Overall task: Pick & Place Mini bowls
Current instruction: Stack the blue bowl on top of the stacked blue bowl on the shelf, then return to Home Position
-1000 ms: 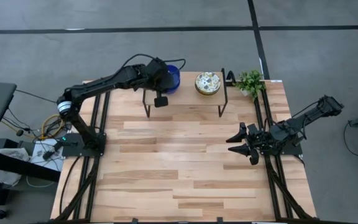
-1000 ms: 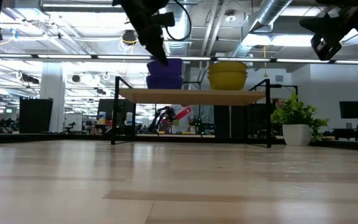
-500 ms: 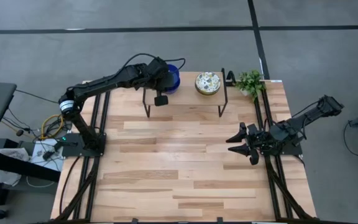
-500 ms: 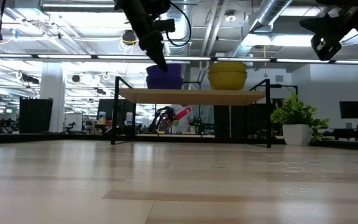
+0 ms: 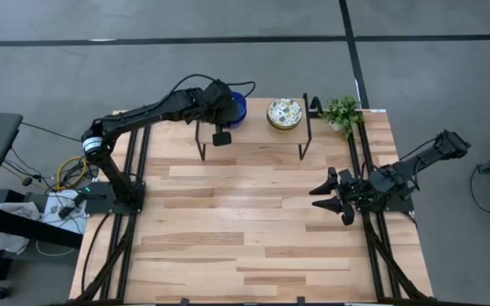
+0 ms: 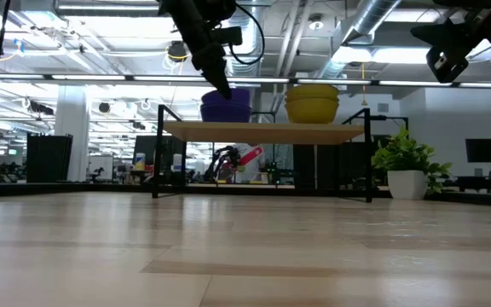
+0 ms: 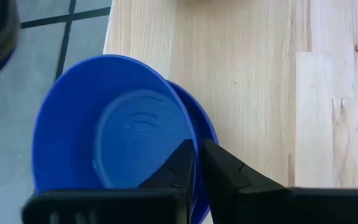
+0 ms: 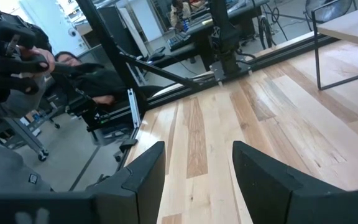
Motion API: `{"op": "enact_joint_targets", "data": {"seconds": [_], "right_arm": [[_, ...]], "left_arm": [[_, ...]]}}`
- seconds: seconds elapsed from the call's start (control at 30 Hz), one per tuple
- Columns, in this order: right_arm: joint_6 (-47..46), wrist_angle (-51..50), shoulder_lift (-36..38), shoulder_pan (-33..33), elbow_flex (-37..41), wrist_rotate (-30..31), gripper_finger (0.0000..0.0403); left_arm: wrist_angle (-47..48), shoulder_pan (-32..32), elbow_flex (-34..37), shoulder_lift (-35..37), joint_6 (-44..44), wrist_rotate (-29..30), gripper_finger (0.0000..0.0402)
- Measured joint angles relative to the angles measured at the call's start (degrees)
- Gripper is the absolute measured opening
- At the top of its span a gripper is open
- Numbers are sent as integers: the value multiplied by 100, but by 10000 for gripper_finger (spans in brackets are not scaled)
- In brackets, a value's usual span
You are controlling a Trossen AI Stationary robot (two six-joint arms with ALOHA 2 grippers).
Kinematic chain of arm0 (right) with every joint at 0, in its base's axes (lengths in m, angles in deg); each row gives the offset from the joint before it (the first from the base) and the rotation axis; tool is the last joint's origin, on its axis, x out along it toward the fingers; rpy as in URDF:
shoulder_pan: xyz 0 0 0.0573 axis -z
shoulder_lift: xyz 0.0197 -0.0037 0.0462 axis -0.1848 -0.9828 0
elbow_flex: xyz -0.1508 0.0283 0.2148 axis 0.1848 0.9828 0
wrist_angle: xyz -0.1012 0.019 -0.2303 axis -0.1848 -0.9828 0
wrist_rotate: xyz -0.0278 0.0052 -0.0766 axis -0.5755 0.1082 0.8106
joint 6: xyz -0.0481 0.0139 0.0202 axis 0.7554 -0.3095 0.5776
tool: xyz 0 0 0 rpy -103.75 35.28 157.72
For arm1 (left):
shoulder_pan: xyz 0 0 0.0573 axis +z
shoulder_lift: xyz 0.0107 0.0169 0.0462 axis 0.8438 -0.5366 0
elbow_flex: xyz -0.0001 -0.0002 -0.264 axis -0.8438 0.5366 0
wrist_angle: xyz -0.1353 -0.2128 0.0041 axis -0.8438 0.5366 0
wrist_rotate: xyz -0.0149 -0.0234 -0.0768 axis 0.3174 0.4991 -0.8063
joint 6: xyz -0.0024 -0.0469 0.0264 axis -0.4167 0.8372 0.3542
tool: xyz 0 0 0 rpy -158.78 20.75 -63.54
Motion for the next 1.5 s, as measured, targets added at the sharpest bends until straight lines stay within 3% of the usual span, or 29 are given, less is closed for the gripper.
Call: {"op": "enact_joint_targets", "data": {"seconds": [0.4,0.7,1.2,1.5], "right_arm": [[0,0,0,0,0,-1,178],[2,-1,1,0,0,-1,178],[0,0,0,-1,0,-3,177],[0,0,2,0,0,-3,178]], "left_arm": [[-13,-56,-2,33,0,8,77],[-102,-243,-22,614,18,32,116],[-161,-1190,-22,2082,1810,-440,126],[-74,-1324,237,2676,2826,-431,126]]}}
